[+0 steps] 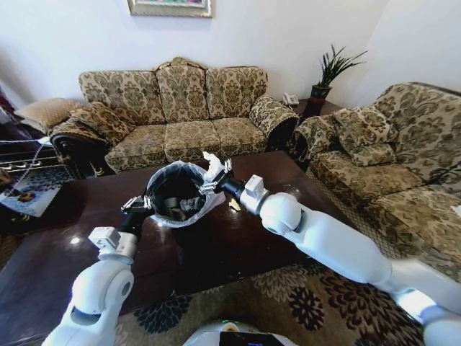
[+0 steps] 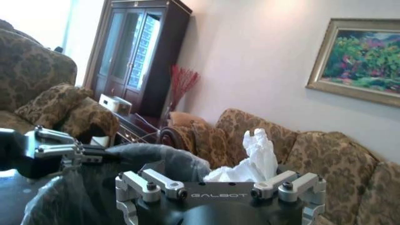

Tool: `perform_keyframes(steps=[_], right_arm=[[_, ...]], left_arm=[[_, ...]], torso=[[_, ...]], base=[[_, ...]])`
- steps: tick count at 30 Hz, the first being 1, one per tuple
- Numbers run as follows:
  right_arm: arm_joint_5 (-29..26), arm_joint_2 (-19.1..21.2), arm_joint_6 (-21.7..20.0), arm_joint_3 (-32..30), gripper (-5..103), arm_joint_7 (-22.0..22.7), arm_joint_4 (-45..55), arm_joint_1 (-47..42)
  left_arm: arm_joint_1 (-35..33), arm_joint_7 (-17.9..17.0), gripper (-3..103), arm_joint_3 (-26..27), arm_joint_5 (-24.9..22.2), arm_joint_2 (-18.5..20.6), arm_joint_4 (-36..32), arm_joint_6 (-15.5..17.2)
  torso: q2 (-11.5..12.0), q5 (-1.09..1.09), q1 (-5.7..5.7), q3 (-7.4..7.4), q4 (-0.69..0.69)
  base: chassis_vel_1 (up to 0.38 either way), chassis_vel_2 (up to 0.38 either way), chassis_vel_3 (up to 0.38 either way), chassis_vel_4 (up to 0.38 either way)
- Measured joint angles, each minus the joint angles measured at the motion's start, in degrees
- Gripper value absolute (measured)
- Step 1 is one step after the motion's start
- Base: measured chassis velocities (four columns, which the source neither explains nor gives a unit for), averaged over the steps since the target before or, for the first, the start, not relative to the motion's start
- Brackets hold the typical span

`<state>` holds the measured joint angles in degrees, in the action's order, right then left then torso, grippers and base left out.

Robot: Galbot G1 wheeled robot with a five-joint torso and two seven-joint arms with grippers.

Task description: Move to the front of the table and place the trash on the table into the trash bin.

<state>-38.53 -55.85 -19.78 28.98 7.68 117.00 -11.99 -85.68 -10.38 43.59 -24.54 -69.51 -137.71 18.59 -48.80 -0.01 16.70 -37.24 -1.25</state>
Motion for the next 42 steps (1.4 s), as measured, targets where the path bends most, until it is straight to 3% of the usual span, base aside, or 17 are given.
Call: perform_keyframes(steps=[8, 16, 23, 27, 29, 42], right_arm=[[0.0, -4.7, -0.1, 5.4, 100, 0.3, -1.8, 3.4], [-0.4, -4.8, 0.0, 5.7, 102, 1.2, -1.7, 3.9], [-0.5, -4.4, 0.7, 5.8, 88, 1.2, -1.8, 3.5], [-0.4, -4.6, 0.9, 5.9, 72, 1.0, -2.1, 3.4], [-0.4, -4.6, 1.0, 5.9, 72, 0.8, -2.2, 3.4], [0.3, -4.2, 1.4, 6.1, 32, 0.0, -2.3, 2.9]], left_arm=[[-0.1, 0.1, 3, 0.3, 0.0, 0.2, 0.1, 0.0], [0.4, 0.1, 3, 0.1, 0.0, 0.2, 0.6, -0.1], [0.7, 0.1, 3, 0.0, 0.0, 0.2, 1.1, -0.2], [0.8, 0.1, 3, 0.0, 0.0, 0.3, 1.2, -0.2], [0.8, 0.1, 3, 0.0, 0.0, 0.3, 1.2, -0.2], [0.8, 0.1, 3, 0.0, 0.0, 0.3, 1.3, -0.3]], torso=[[0.0, -0.01, 0.00, 0.00, -0.02], [0.0, 0.01, 0.00, 0.00, 0.00], [0.0, 0.01, 0.00, 0.00, 0.00], [0.0, 0.01, 0.00, 0.00, 0.00], [0.0, 0.01, 0.00, 0.00, 0.00], [0.0, 0.00, 0.00, 0.00, 0.00]], base=[[0.000, 0.000, 0.000, 0.000], [0.000, 0.000, 0.000, 0.000], [0.000, 0.000, 0.000, 0.000], [0.000, 0.000, 0.000, 0.000], [0.000, 0.000, 0.000, 0.000], [0.000, 0.000, 0.000, 0.000]])
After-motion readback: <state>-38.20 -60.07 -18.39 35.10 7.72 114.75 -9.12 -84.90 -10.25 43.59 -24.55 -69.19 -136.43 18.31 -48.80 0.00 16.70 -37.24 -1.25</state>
